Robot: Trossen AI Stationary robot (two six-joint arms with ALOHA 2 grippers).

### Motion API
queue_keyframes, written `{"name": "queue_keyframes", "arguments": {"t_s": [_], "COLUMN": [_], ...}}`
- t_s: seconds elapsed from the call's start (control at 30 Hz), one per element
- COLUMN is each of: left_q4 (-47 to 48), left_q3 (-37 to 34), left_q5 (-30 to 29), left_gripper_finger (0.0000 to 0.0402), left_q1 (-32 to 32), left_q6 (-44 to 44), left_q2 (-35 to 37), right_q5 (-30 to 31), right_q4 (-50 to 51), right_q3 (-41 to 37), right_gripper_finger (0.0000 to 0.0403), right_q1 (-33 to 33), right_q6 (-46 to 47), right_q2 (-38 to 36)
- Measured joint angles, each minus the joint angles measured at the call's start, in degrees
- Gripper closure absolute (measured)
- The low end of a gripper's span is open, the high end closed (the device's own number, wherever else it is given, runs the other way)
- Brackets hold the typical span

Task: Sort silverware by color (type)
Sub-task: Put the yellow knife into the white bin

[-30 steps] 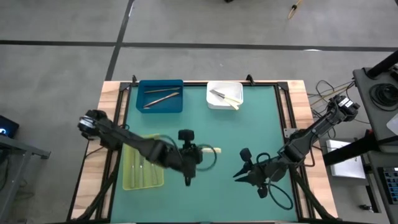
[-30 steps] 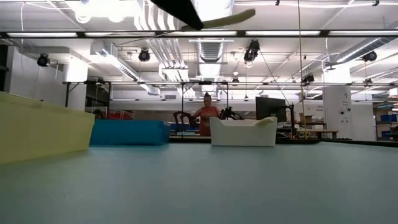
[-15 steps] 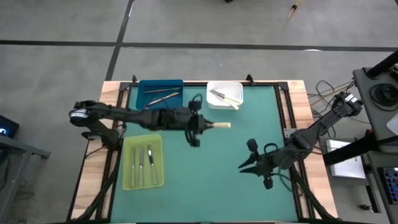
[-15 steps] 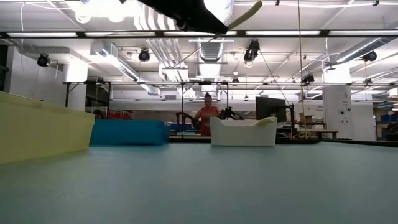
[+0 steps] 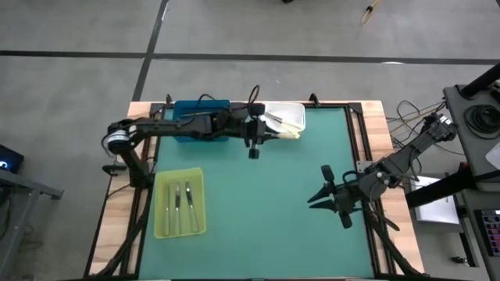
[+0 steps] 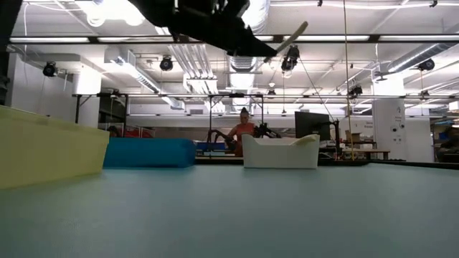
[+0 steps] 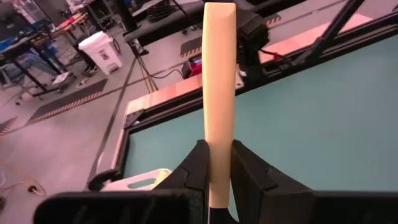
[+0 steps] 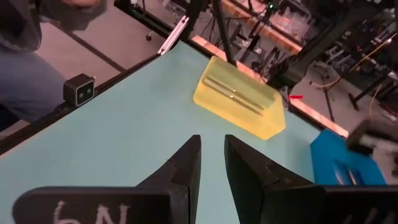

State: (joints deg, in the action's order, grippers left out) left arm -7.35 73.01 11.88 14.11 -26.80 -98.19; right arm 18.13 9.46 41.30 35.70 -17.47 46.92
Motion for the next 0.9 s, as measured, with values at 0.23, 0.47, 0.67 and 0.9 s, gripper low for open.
{"name": "queue_keyframes", "arguments": {"t_s": [0.23,0.47,0.67,0.9], "left_q4": [0.19,0.46,9.03,18.24], "left_q3": [6.65,15.32,26.51,35.45], "left_q5": [8.39,12.08,17.57,22.74], "left_gripper_finger": [0.0378,0.0378,0.0378,0.0378], "left_q1": [3.90,5.78,7.54,9.95], "left_q6": [-3.75,-8.81,-10.82,-12.76], "left_q2": [-8.35,-17.29,-23.84,-28.96], "right_q5": [-0.04,0.04,0.00,-0.02], "right_q4": [0.39,0.51,0.74,1.07], "right_q3": [-1.23,-1.59,-1.59,-1.59], "right_gripper_finger": [0.0339,0.0339,0.0339,0.0339], "right_q1": [-0.02,-0.28,-0.28,-0.28], "right_q6": [-1.24,-1.17,-1.19,-1.60], "right_q2": [-1.99,-2.76,-2.69,-2.69]}}
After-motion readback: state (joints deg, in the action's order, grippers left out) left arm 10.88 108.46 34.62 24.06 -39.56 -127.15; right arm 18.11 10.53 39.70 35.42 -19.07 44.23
